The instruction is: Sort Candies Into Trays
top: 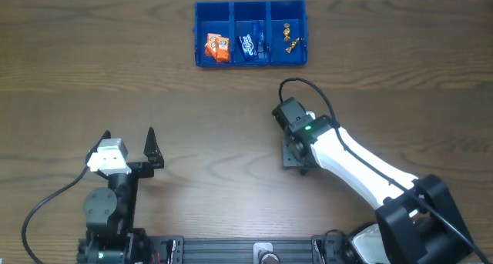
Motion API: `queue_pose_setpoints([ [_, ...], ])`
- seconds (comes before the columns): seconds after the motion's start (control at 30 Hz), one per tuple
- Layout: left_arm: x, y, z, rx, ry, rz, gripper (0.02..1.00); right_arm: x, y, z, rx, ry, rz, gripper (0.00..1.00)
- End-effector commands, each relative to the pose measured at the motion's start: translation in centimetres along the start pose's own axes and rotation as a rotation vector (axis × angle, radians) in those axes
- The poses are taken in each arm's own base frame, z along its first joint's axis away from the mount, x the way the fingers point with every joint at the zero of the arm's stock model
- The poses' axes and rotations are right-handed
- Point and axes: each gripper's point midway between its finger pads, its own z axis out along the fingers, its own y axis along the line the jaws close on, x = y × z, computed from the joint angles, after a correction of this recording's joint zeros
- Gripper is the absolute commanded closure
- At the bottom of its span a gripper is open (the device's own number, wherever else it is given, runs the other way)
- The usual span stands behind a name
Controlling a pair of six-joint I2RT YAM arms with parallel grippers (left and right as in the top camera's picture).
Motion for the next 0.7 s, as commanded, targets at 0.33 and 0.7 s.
queue_pose_setpoints([
  [0.33,1.9,0.4,0.2,-0.015,0.053,0.014,0.020,-1.8,0.3,2.1,-0.029,-0.016,0.062,0.481],
  [0.7,1.9,0.4,0.2,-0.015,0.053,0.014,0.023,-1.4,-0.2,2.4,-0.013,0.010,0.072,0.796],
])
